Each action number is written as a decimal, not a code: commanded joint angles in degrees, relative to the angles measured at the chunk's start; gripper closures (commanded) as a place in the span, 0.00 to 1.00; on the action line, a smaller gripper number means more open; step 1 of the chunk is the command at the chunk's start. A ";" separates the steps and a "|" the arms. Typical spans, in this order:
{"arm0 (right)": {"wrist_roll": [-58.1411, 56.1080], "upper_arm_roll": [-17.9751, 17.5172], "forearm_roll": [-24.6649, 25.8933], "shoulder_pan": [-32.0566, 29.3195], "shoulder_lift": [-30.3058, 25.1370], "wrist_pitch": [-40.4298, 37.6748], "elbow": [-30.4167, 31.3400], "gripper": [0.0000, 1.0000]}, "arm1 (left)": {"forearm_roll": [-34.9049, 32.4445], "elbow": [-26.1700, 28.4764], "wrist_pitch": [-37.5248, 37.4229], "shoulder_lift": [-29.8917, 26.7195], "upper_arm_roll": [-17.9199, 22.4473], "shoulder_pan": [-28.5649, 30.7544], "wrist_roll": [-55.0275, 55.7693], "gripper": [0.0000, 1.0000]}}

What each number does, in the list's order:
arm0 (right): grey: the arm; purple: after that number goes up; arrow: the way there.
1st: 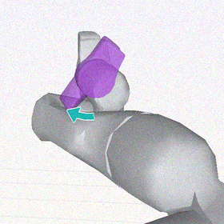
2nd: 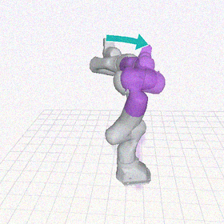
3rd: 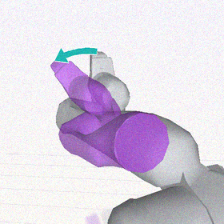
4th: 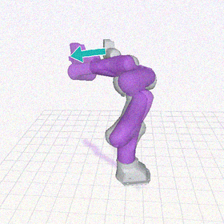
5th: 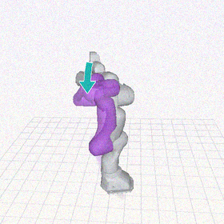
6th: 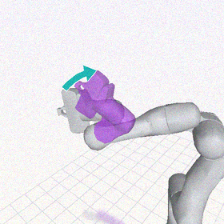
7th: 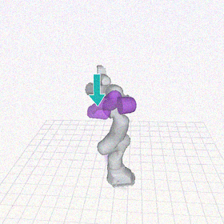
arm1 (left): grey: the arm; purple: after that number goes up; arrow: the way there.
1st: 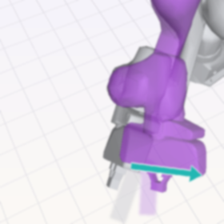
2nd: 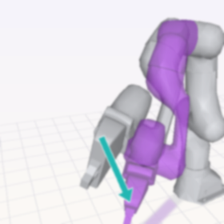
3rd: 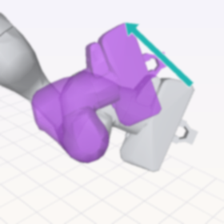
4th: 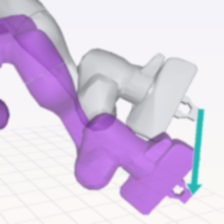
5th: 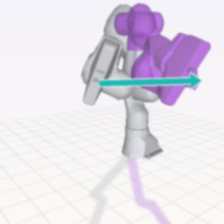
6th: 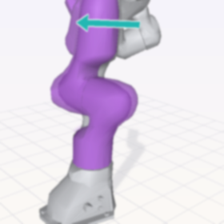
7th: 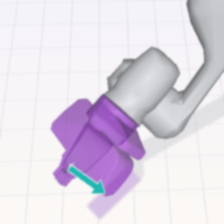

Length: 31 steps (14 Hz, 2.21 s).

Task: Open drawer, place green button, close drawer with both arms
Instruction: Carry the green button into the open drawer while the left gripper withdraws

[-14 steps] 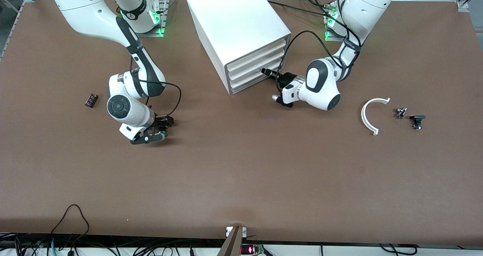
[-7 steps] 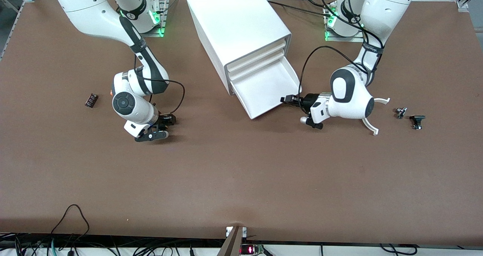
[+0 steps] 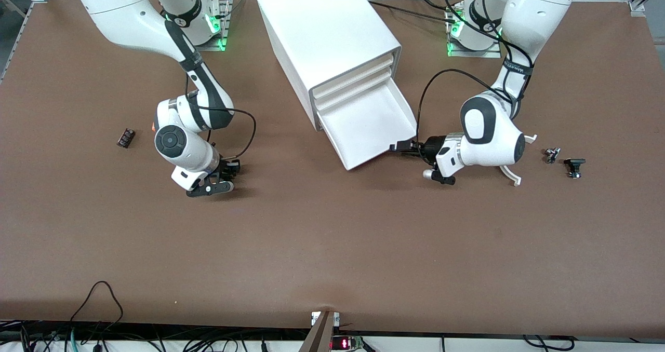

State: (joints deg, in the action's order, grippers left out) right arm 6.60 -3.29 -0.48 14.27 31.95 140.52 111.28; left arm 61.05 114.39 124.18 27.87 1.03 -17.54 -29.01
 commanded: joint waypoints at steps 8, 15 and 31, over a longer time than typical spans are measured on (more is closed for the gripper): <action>-8.61 -1.36 -0.58 1.19 -5.05 -21.14 -21.43 0.85 | -28.28 0.15 2.51 -20.38 5.39 4.34 1.67 0.00; -19.76 -6.80 -0.49 7.43 -4.88 -25.12 -31.03 0.85 | -57.23 -17.84 -30.71 -28.05 5.22 11.83 7.27 0.00; -66.45 -9.63 1.26 24.65 7.15 -21.43 -38.68 0.83 | -62.02 -20.34 -34.80 -26.37 4.07 11.74 16.00 0.00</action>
State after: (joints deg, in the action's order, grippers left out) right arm -58.06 -13.51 -0.25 36.70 35.77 118.98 75.54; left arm 0.55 96.11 91.06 0.59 5.30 -5.88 -13.74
